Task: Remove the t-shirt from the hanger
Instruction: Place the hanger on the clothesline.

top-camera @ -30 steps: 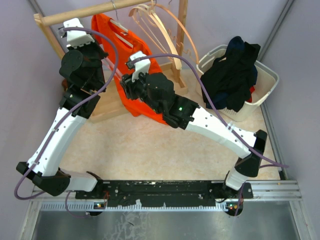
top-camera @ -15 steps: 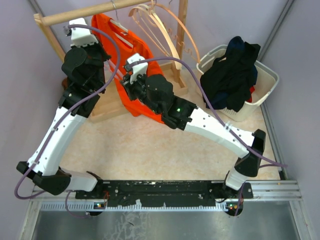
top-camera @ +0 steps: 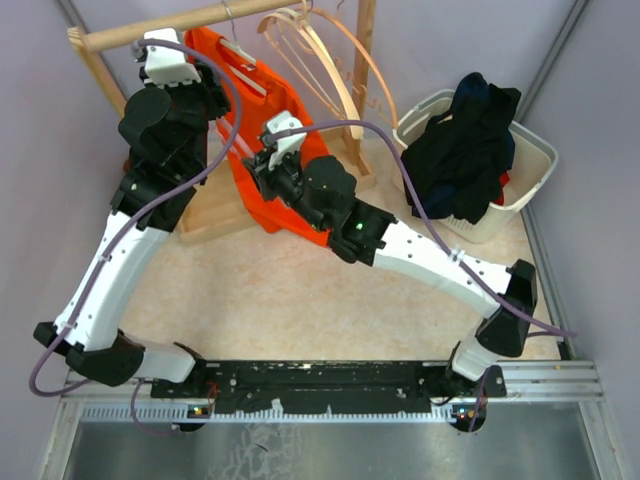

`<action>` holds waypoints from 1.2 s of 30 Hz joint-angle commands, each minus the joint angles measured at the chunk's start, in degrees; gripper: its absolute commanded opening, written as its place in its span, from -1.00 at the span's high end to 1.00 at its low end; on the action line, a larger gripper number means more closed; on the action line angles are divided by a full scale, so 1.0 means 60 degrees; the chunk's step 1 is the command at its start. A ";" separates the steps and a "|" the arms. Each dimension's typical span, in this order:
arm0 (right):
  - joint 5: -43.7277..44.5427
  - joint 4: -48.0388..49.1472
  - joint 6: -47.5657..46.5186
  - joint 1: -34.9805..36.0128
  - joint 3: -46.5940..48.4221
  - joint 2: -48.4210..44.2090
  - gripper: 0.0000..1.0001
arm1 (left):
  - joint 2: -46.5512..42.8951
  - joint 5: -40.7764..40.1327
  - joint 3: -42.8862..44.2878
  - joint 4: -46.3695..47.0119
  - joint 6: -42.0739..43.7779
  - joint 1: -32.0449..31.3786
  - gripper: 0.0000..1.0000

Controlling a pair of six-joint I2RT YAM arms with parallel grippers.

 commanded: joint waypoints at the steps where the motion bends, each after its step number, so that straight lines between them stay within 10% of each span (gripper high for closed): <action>1: -0.0543 0.1398 0.0239 -0.0445 0.0825 -0.0071 1.00 | -0.0743 0.0028 0.0050 -0.0164 0.0185 -0.0053 -0.24; 16: -0.1652 0.1887 0.0567 -0.1076 0.2940 0.1781 1.00 | -0.4020 -0.0056 -0.3335 0.1915 0.0559 -0.0045 -0.98; 36: -0.2136 0.1224 0.1260 -0.1256 0.6085 0.4322 1.00 | -0.5904 0.1404 -0.4876 0.1963 -0.0694 -0.0053 -0.99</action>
